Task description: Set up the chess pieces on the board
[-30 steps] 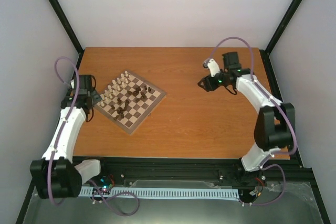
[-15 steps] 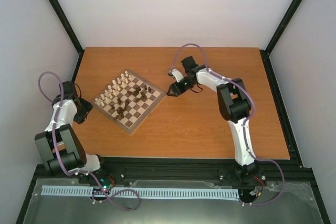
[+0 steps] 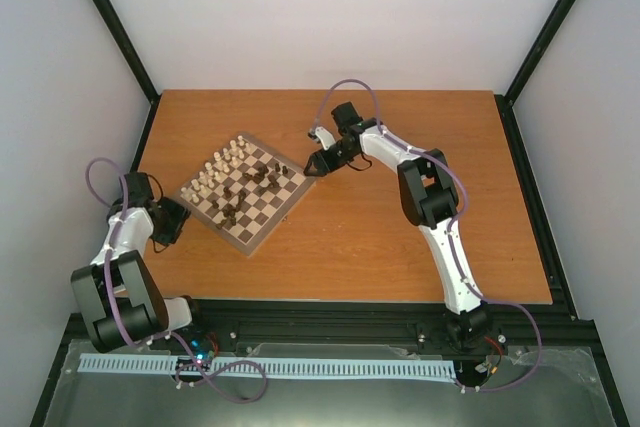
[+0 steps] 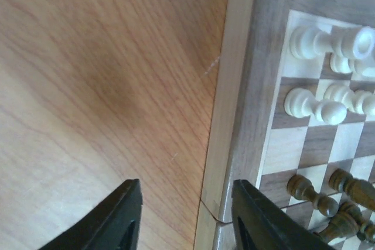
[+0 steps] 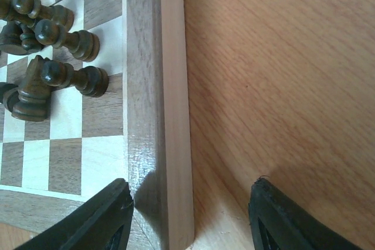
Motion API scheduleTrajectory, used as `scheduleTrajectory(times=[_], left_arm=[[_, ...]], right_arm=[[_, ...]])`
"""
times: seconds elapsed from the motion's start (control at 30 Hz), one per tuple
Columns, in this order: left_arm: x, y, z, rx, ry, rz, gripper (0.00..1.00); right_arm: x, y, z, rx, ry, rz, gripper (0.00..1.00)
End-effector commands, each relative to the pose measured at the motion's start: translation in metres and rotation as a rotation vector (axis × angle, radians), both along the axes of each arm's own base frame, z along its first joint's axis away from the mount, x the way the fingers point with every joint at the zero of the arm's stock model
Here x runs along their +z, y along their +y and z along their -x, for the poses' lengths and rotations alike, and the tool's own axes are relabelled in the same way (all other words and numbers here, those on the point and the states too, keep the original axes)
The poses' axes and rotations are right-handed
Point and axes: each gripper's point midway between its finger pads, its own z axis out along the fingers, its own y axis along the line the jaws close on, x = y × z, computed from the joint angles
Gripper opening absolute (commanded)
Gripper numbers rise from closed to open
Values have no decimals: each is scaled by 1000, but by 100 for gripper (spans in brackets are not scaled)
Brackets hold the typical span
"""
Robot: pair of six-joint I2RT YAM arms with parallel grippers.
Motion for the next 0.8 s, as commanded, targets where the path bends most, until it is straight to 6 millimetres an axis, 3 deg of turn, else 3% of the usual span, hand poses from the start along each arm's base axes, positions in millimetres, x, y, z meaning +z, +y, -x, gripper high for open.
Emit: scheduleTrajectory(times=[0.0, 0.77], left_arm=[[2, -12, -13, -24, -96, 71, 43], [-18, -34, -34, -77, -93, 92, 39]], right_arm=[[-9, 10, 13, 20, 48, 8, 54], [-37, 8, 32, 59, 128, 14, 47]])
